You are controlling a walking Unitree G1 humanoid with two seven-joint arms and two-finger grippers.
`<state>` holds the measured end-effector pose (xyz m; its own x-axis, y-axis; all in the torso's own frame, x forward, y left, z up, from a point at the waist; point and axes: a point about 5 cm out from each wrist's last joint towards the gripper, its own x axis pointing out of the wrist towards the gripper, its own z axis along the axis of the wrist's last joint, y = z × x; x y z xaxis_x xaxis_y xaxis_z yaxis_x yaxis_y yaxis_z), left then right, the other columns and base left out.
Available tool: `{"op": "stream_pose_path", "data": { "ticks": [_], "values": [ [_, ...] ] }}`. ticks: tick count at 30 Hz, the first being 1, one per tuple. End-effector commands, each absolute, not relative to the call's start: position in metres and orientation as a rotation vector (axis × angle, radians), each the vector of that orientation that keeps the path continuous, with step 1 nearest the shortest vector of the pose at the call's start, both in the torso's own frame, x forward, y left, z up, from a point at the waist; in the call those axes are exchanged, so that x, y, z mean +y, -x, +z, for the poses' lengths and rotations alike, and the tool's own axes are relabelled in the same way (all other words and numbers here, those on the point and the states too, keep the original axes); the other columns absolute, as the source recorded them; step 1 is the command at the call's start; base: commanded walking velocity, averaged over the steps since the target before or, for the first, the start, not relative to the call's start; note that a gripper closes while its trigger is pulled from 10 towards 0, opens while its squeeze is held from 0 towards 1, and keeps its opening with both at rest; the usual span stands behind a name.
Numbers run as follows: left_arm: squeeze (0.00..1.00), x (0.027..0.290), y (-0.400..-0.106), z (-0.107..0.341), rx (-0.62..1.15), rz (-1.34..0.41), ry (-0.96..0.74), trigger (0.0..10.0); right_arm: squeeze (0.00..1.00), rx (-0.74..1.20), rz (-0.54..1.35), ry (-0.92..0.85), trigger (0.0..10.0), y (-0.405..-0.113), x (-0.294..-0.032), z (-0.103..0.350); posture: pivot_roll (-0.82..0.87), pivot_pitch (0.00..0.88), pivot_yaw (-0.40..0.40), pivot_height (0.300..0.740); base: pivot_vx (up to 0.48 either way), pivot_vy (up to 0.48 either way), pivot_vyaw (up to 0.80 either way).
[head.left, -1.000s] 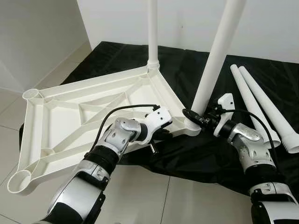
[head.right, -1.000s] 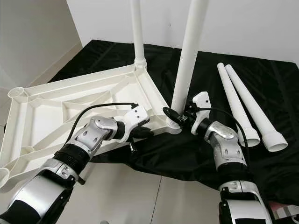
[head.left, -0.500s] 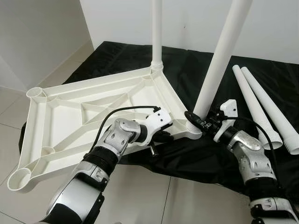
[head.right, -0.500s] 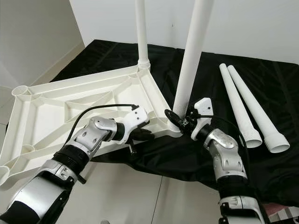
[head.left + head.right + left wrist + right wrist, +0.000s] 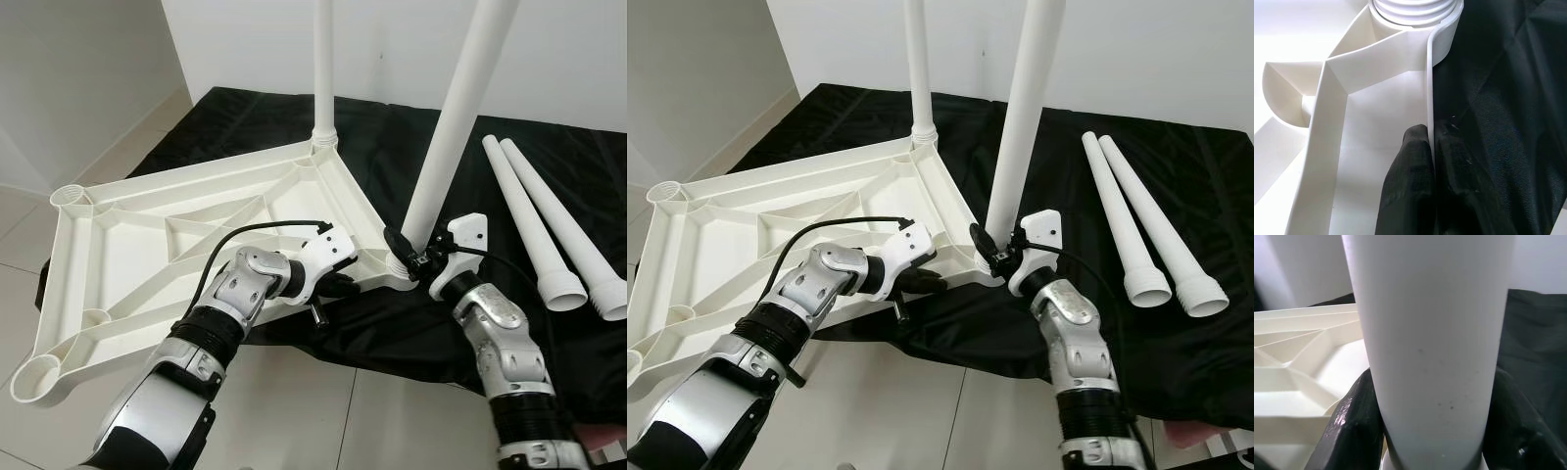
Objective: Building children table
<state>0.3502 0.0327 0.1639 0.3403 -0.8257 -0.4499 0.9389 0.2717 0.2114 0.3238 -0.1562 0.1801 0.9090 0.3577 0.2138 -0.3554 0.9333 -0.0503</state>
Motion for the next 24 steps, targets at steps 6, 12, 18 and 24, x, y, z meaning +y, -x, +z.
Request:
{"op": "stream_pose_path", "data": {
  "ticks": [6,12,18,24],
  "values": [
    [0.00,0.034,-0.345,0.145,0.359,-1.209,-0.487,10.0,0.00,-0.322,0.341,-0.092,10.0,-0.317,-0.108,0.197,-0.15,0.116,0.102,0.740,0.000,0.000,0.00],
    [0.00,0.033,-0.346,0.146,0.359,-1.214,-0.491,10.0,0.00,-0.291,0.260,-0.075,10.0,-0.315,-0.093,0.189,-0.15,0.117,0.106,0.740,0.000,0.000,0.00],
    [0.00,0.033,-0.346,0.148,0.354,-1.216,-0.498,10.0,0.00,-0.242,0.064,-0.039,10.0,-0.314,-0.083,0.181,-0.15,0.114,0.110,0.740,0.000,0.000,0.00],
    [0.00,0.033,-0.346,0.147,0.354,-1.216,-0.496,10.0,0.00,-0.234,0.033,-0.062,10.0,-0.314,-0.077,0.182,-0.14,0.114,0.106,0.740,0.000,0.000,0.00]
  ]
}}
